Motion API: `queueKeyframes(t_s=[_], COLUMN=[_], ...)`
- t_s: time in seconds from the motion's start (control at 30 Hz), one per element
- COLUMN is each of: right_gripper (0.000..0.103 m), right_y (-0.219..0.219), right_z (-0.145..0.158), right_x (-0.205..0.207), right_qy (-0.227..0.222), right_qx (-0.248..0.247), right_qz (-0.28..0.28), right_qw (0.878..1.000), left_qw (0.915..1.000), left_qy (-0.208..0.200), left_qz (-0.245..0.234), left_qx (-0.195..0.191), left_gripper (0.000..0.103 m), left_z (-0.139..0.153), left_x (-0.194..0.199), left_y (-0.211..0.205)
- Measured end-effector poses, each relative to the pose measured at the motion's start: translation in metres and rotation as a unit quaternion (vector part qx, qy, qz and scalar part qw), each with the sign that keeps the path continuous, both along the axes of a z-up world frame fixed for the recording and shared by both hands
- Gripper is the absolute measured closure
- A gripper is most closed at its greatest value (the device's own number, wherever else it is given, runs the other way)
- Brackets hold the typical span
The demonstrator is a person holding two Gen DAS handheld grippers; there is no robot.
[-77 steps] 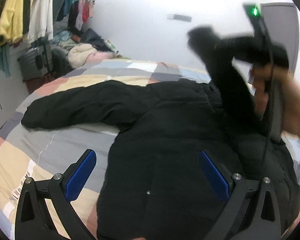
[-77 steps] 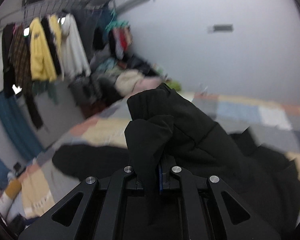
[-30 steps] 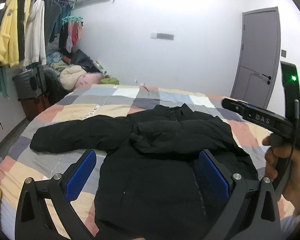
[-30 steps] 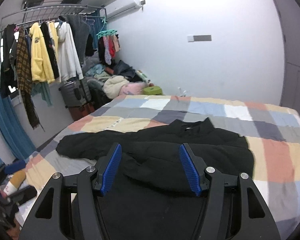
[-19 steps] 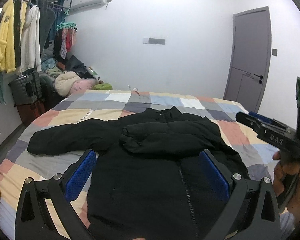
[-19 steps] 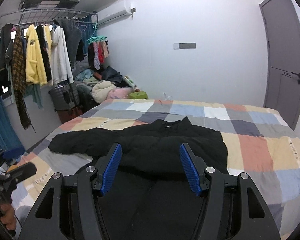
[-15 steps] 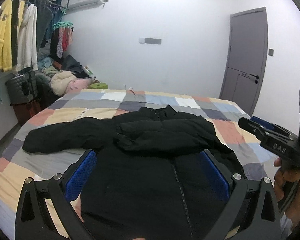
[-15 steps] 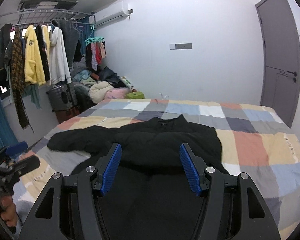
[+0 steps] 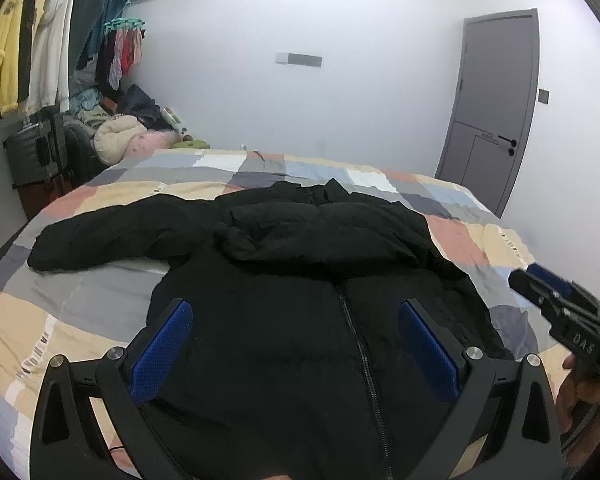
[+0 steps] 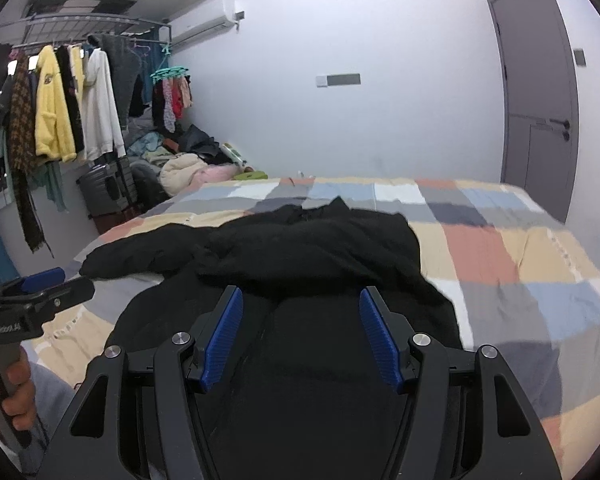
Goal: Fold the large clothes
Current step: 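Lay the sleeve on the jacket body and open the right gripper, then reach the left gripper to the other sleeve cuff and grasp it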
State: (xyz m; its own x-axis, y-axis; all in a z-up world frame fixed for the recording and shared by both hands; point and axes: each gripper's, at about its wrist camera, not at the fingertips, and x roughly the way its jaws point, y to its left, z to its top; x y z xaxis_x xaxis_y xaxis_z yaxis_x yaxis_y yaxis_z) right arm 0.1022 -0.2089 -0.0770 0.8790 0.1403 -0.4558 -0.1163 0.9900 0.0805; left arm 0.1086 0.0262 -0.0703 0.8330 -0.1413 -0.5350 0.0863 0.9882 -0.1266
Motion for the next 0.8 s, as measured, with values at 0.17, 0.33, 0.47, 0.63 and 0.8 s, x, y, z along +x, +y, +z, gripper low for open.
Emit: queueKeyframes(t_s=[0.17, 0.33, 0.47, 0.63, 0.8], right_gripper=[0.044, 0.043, 0.042, 0.039, 0.036], right_y=[0.004, 0.004, -0.002, -0.003, -0.004], right_z=[-0.012, -0.019, -0.023, -0.026, -0.027], right_x=[-0.011, -0.015, -0.014, -0.016, -0.013], right_qy=[0.002, 0.005, 0.009, 0.013, 0.016], right_qx=[-0.006, -0.012, -0.001, 0.006, 0.008], right_qz=[-0.004, -0.003, -0.01, -0.017, -0.018], right_qw=[1.0, 1.0, 1.0, 1.0, 1.0], left_qw=[1.0, 1.0, 0.9999, 1.0, 0.9999], left_qy=[0.001, 0.005, 0.003, -0.001, -0.003], left_qz=[-0.002, 0.0, 0.003, 0.004, 0.012], left_qx=[-0.008, -0.008, -0.015, -0.005, 0.01], left_gripper=[0.0, 0.0, 0.0, 0.0, 0.0], left_z=[-0.011, -0.016, -0.015, -0.009, 0.01], left_x=[0.001, 0.007, 0.009, 0.015, 0.03], left_y=[-0.001, 0.002, 0.009, 0.025, 0.061])
